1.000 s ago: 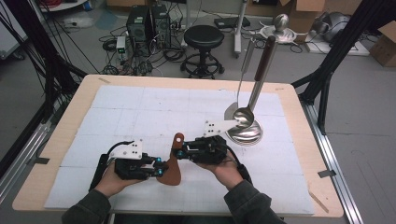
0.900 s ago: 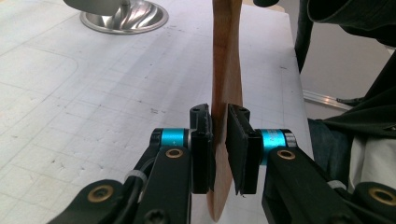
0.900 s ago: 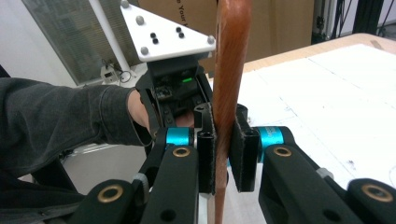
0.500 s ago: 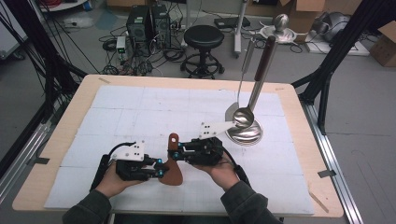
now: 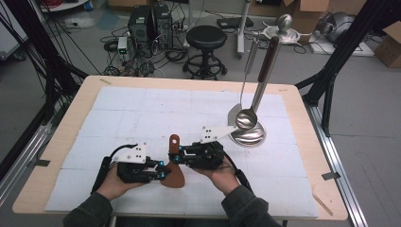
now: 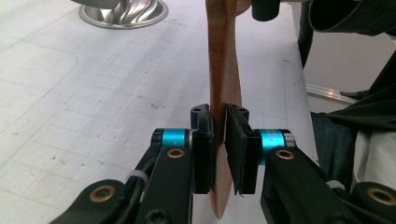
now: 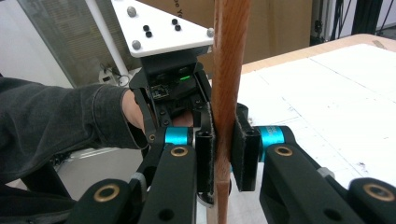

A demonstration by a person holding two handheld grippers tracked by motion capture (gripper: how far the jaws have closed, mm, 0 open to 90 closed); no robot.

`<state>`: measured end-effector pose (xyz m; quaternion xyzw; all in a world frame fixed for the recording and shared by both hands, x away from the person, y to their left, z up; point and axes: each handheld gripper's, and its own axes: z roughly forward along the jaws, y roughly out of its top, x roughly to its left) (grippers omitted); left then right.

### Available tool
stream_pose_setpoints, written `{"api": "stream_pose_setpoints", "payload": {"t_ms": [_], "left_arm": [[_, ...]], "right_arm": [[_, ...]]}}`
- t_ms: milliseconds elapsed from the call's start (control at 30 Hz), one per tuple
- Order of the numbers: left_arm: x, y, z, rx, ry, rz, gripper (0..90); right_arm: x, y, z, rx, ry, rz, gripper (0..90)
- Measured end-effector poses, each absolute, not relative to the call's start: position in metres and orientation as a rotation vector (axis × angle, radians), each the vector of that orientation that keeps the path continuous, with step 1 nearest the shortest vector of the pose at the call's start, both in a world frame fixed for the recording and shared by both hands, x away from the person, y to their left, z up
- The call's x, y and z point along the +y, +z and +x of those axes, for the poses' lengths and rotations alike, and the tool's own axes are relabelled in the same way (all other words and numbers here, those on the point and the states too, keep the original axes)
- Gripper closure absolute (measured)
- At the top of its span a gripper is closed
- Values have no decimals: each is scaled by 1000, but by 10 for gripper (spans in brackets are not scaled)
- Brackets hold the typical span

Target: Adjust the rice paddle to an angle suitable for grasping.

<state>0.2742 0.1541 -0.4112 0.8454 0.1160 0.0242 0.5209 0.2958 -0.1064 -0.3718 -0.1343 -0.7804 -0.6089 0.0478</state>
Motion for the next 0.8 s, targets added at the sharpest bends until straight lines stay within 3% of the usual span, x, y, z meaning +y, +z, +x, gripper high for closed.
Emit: {"api": "stream_pose_setpoints", "payload": {"t_ms": [800], "left_arm": [[154, -412, 274, 270, 27, 2009, 832]], "right_arm": [[-105, -380, 292, -2421, -1831, -431, 734]]}}
